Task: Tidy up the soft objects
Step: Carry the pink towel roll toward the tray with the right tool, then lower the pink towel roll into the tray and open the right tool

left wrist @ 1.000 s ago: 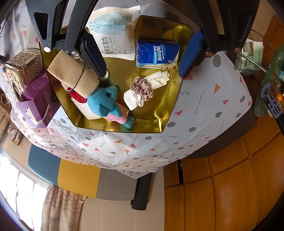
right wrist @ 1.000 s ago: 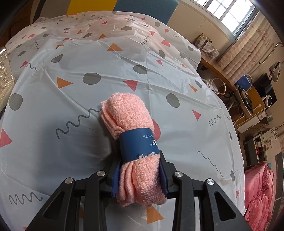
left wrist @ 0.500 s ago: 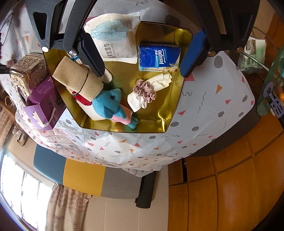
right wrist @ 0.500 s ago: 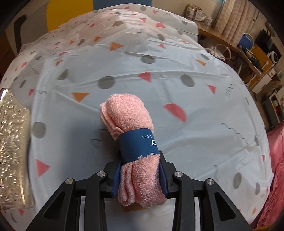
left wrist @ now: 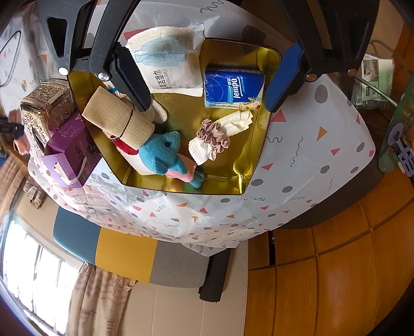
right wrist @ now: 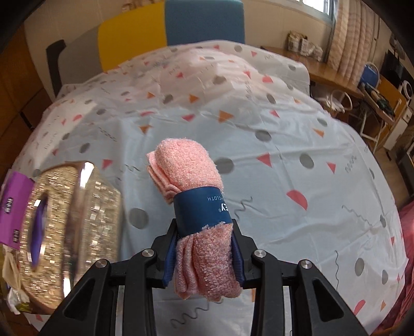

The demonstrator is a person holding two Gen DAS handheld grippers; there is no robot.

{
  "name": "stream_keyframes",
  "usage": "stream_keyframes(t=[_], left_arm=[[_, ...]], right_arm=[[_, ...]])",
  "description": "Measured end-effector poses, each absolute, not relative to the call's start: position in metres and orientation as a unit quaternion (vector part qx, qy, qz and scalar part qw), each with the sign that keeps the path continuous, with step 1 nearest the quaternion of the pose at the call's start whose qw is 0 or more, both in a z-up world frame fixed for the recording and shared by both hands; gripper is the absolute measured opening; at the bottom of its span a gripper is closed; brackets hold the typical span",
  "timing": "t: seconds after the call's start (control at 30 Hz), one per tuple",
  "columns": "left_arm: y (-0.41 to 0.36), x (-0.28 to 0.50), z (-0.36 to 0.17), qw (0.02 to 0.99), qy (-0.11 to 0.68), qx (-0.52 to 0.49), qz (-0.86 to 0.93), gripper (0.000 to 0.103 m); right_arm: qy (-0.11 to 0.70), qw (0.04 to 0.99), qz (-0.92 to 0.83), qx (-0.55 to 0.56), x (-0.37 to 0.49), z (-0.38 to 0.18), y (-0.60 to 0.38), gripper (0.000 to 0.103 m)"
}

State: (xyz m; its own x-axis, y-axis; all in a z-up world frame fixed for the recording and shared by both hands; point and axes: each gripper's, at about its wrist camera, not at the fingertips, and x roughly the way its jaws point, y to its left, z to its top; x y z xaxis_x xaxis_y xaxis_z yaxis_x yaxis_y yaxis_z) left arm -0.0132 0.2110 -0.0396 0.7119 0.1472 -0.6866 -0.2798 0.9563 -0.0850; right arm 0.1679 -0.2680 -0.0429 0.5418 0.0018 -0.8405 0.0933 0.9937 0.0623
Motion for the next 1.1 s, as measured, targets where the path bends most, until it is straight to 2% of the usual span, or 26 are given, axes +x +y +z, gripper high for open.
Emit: stream_keyframes(t=[0.37,0.67,0.93,1.1], left_arm=[[0.216,-0.016,-0.039,0.919,0.362,-0.101,0.121,0.090],[0.220,-0.017,-0.040,0.918,0.363,-0.095,0.130,0.092],[0.224,-0.017,-0.043,0.917,0.365,-0.095,0.132,0.092],[0.231,-0.017,-0.041,0.918,0.360,-0.097,0.137,0.092]], right_arm=[[0.414,0.906,0.056,0.061,0.144,0.010,-0.209,0.035],[0.350,0.924,0.152,0.013,0.118,0.056,-0.126,0.035],[0.337,0.901,0.268,-0.046,0.079,0.051,-0.035,0.035],[0.368,0.868,0.326,-0.073,0.058,0.023,0.002,0.035]])
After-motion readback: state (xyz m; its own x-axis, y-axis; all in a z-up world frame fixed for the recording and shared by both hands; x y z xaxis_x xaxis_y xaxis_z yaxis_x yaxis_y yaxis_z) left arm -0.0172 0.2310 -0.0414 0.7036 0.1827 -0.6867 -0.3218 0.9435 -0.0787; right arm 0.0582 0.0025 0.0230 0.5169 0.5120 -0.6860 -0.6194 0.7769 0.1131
